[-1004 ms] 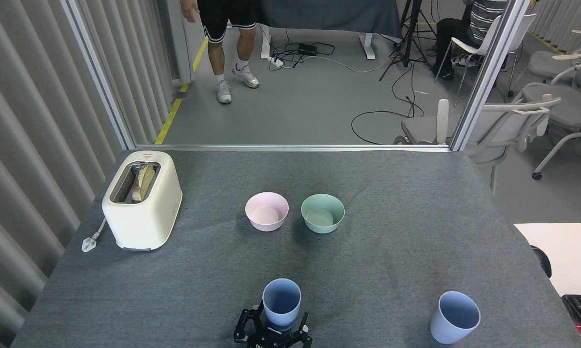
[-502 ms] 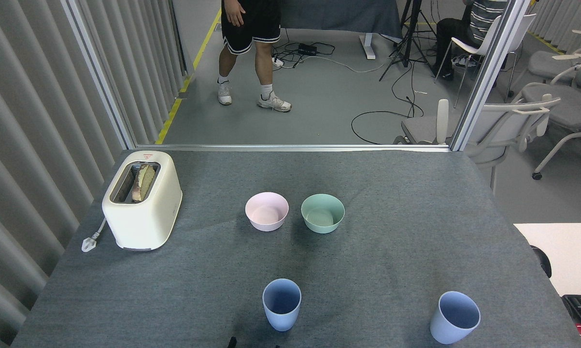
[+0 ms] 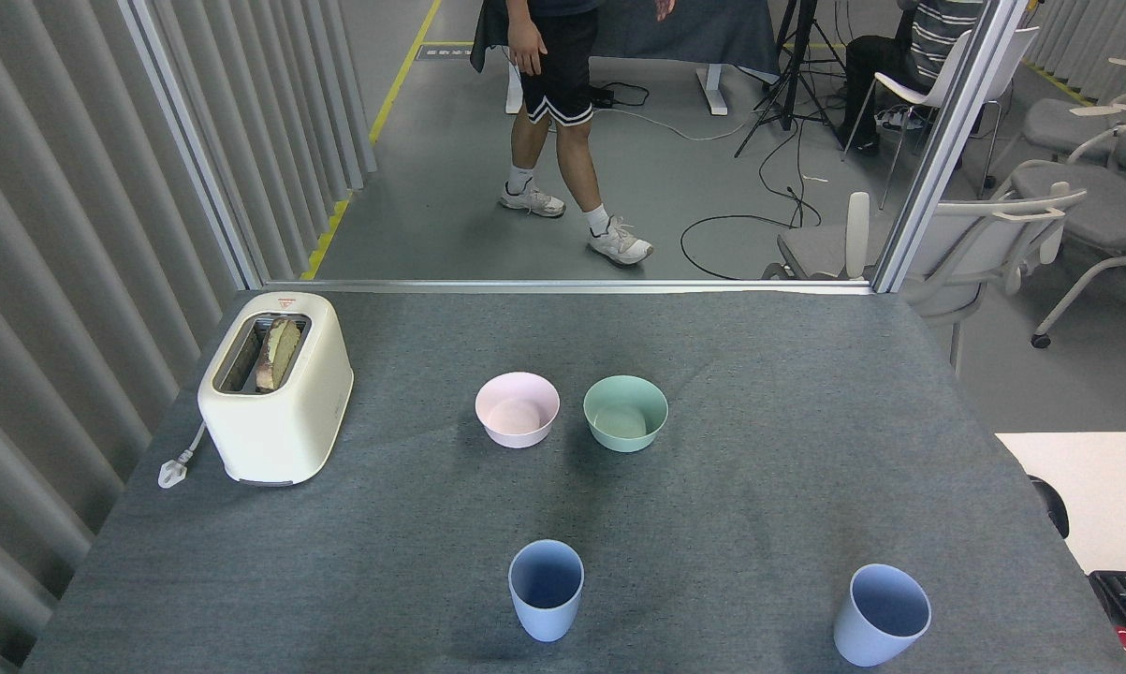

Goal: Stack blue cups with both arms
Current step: 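Open the left gripper and withdraw it from the cup, then grasp the blue cup nearest the right gripper and lift it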

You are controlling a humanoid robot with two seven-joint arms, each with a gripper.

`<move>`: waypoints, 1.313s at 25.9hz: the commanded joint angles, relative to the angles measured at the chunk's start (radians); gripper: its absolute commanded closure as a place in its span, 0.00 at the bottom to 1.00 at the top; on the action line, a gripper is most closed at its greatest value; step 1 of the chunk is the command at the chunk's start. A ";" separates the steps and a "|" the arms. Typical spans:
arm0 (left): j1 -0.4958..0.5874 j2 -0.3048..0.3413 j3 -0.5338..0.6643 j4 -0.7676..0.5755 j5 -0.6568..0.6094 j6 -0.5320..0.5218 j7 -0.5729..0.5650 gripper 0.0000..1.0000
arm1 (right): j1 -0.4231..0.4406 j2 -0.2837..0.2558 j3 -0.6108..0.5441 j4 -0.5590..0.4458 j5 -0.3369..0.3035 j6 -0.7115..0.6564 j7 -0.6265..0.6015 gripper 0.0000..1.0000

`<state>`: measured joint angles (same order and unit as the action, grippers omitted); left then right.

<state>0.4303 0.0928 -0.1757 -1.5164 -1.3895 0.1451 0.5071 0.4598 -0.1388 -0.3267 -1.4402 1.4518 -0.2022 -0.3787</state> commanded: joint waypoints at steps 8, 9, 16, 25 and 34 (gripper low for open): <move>0.005 -0.002 0.015 -0.004 0.000 0.005 0.001 0.00 | -0.193 -0.117 0.144 0.112 0.007 -0.011 0.067 0.00; 0.005 -0.002 0.015 -0.002 0.000 0.005 0.001 0.00 | -0.201 -0.128 0.164 0.118 0.007 -0.011 0.067 0.00; 0.005 -0.001 0.016 -0.007 -0.003 0.005 0.002 0.00 | -0.236 -0.139 0.201 0.139 0.033 -0.011 0.070 0.00; 0.005 -0.001 0.016 -0.005 -0.003 0.005 0.002 0.00 | -0.313 -0.139 0.201 0.195 0.033 -0.010 0.070 0.00; 0.005 -0.001 0.016 -0.005 -0.002 0.005 0.004 0.00 | -0.357 -0.140 0.201 0.211 0.038 -0.010 0.070 0.23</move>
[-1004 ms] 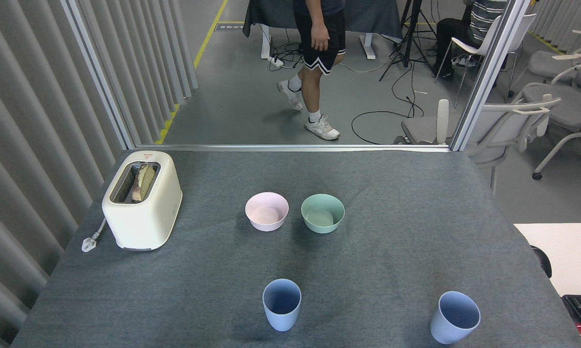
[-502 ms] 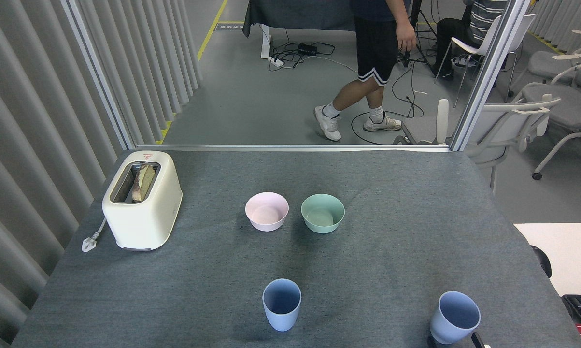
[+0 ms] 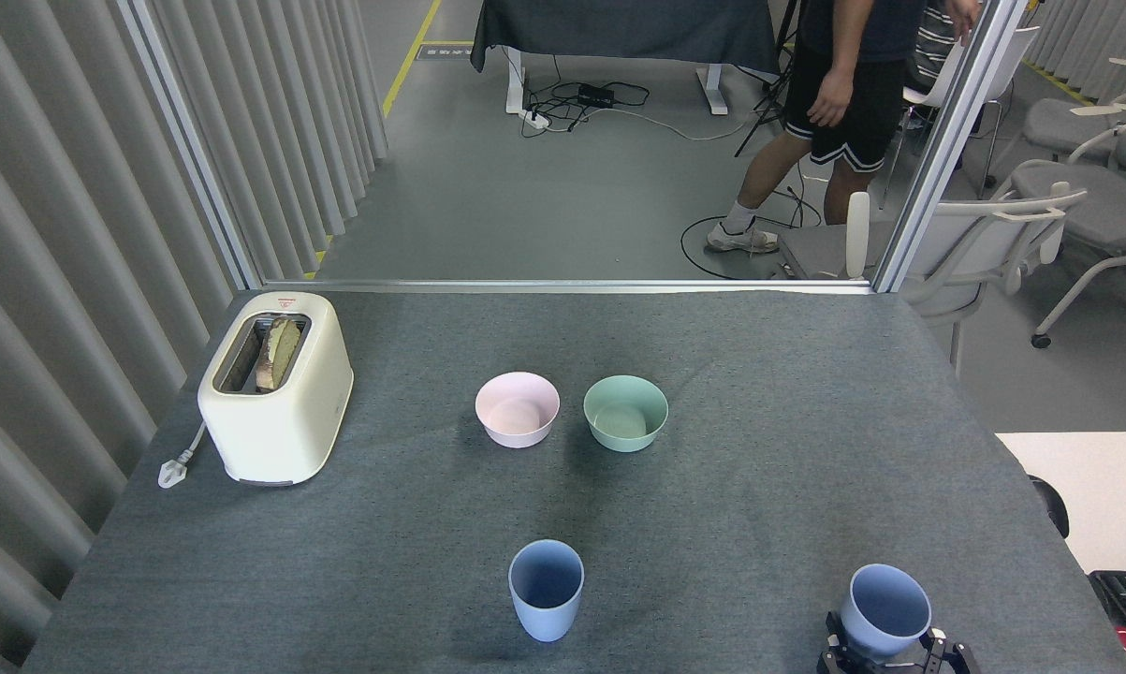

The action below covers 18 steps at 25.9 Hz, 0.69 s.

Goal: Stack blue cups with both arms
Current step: 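Grasp the blue cup nearest the right gripper and lift it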

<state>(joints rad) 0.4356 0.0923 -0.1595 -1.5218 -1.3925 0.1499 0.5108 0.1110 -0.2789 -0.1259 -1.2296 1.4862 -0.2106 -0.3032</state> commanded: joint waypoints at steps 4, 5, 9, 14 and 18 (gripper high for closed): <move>0.000 0.000 0.000 0.000 0.000 0.000 0.000 0.00 | -0.004 0.003 -0.001 -0.019 0.017 0.002 -0.013 0.38; 0.000 0.000 0.000 0.000 0.000 0.000 0.000 0.00 | -0.007 0.007 -0.003 -0.027 0.016 0.007 -0.016 0.38; -0.001 0.000 0.000 0.000 0.000 0.000 0.000 0.00 | -0.016 0.021 0.000 -0.114 0.017 0.010 -0.011 0.42; -0.001 0.000 0.000 0.000 0.001 0.002 0.000 0.00 | -0.171 0.132 0.074 -0.131 0.102 0.023 0.075 0.41; -0.001 -0.002 0.000 0.000 0.000 0.003 0.003 0.00 | -0.267 0.254 0.198 -0.090 0.198 0.092 0.121 0.40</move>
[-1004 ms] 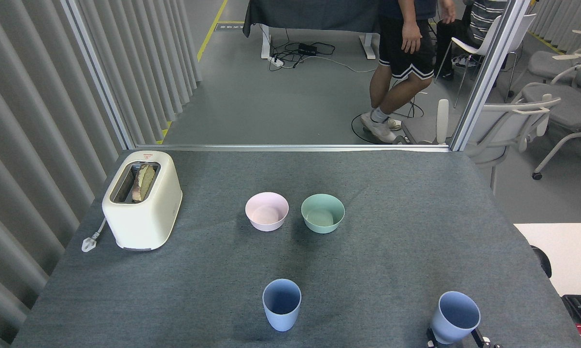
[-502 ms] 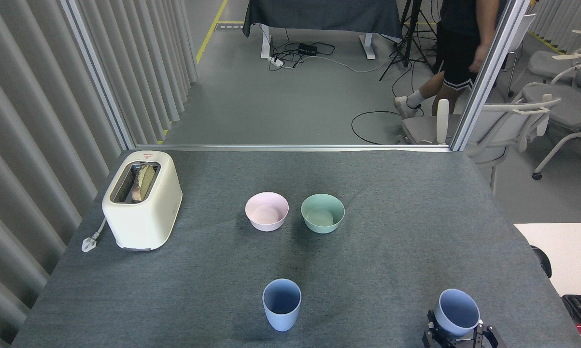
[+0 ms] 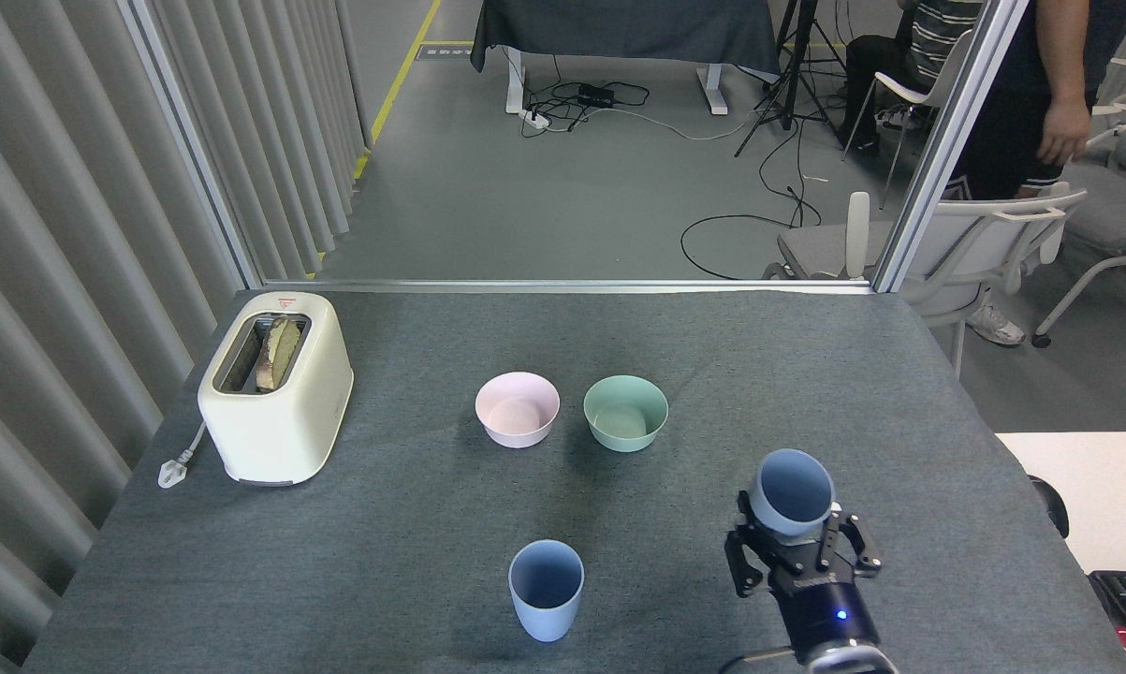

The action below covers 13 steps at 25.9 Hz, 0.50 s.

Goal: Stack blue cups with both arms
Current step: 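Carry the held cup over the placed blue cup and lower it in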

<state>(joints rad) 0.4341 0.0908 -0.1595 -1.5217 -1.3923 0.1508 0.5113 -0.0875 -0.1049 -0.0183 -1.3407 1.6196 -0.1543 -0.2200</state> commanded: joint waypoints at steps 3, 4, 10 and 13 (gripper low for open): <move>0.000 -0.002 0.002 0.000 0.001 0.004 0.003 0.00 | -0.075 0.139 0.218 0.017 0.108 0.076 0.062 0.40; 0.000 -0.002 0.003 0.000 0.001 0.004 0.003 0.00 | -0.072 0.154 0.256 0.008 0.112 0.085 0.065 0.40; 0.000 0.000 0.003 0.002 0.001 0.004 0.003 0.00 | -0.018 0.171 0.345 -0.075 0.121 0.094 0.097 0.39; 0.002 0.000 0.003 0.002 -0.001 0.004 0.003 0.00 | 0.031 0.171 0.345 -0.137 0.121 0.091 0.116 0.37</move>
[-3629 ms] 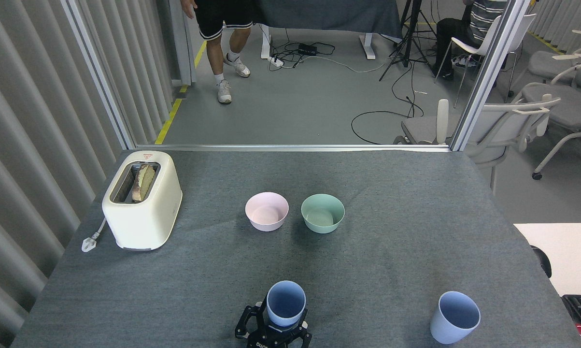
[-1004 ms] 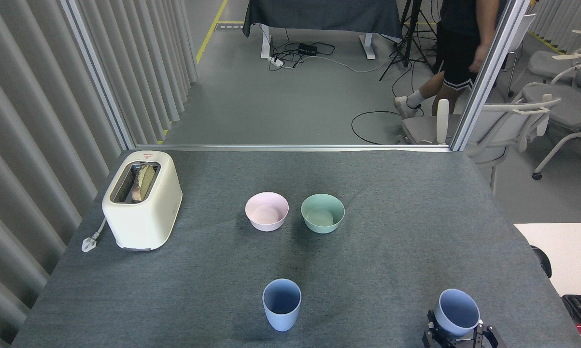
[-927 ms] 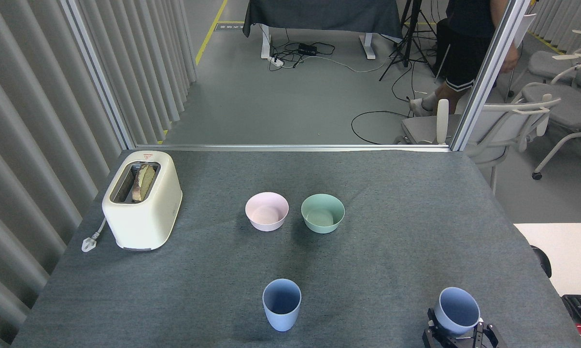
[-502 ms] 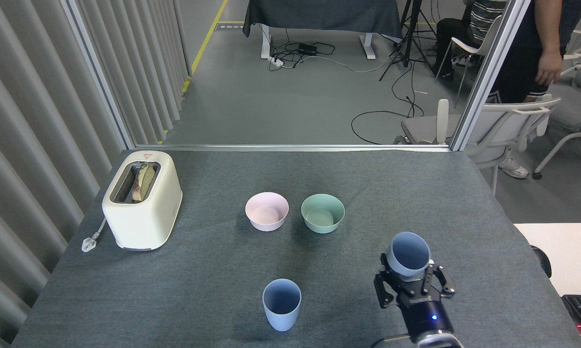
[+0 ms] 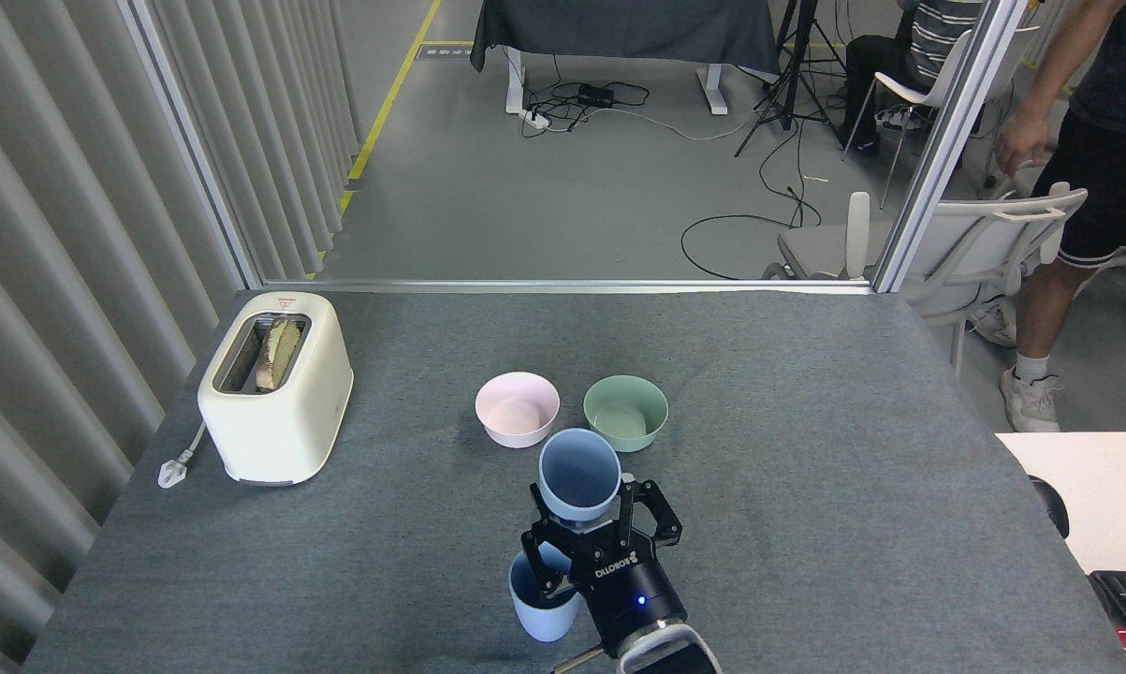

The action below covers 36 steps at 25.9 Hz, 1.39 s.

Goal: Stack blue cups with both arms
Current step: 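Carry the held cup over the placed blue cup and lower it in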

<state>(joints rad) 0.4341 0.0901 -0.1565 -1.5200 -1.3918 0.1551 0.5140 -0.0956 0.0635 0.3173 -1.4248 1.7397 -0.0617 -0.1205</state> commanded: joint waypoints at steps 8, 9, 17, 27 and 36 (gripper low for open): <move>0.000 -0.001 0.000 0.001 0.001 0.000 0.001 0.00 | 0.070 0.002 0.009 -0.052 0.000 -0.009 0.021 0.36; 0.000 -0.001 0.000 0.001 0.001 0.000 0.001 0.00 | 0.068 0.004 0.011 -0.049 0.000 -0.009 0.022 0.36; 0.000 -0.001 0.008 0.003 0.002 0.000 0.004 0.00 | 0.068 0.010 0.054 -0.034 0.000 -0.009 0.039 0.36; 0.000 -0.001 0.009 0.003 0.002 0.000 0.003 0.00 | 0.068 0.010 0.049 0.012 -0.006 -0.007 0.036 0.35; 0.000 0.000 0.009 0.003 0.002 0.000 0.004 0.00 | 0.066 0.012 0.054 0.064 -0.009 -0.009 0.030 0.34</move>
<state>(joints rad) 0.4341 0.0898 -0.1473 -1.5171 -1.3898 0.1545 0.5186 -0.0276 0.0750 0.3693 -1.3799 1.7300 -0.0691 -0.0900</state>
